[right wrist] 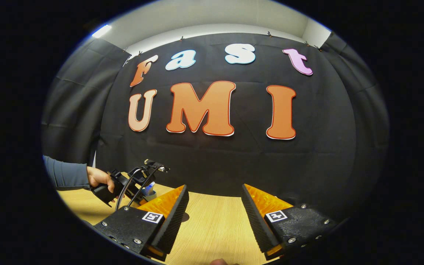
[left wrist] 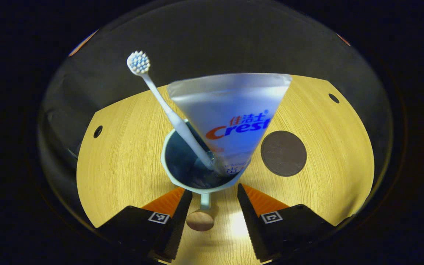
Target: Put the toothbrush and toothpaste on the desktop into the cup, then pick up the cup and place it on the coaster on the desktop.
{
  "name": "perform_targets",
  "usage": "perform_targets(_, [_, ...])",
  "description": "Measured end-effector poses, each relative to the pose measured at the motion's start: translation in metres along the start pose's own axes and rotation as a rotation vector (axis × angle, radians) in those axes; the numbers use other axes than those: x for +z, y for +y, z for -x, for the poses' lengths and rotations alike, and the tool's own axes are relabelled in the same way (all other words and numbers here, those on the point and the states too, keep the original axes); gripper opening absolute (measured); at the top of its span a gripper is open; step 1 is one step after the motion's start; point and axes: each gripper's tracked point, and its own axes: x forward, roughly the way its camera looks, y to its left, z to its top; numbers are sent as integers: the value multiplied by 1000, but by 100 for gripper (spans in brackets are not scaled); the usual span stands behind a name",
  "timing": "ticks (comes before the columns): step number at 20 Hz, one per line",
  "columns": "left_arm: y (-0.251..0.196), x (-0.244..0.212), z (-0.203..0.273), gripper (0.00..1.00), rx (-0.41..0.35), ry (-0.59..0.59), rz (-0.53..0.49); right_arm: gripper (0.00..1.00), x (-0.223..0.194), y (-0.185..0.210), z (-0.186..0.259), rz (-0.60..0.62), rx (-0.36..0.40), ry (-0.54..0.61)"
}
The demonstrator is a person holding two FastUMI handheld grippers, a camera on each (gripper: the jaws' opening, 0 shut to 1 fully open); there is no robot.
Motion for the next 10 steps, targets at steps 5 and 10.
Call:
perform_targets(5, [-10, 10, -2, 44, -24, -11, 35, 86, -10, 5, 0, -42, 23, 11])
perform_targets(10, [-12, 16, -4, 26, -51, -27, 65, 86, -4, 4, 5, -32, 16, 2])
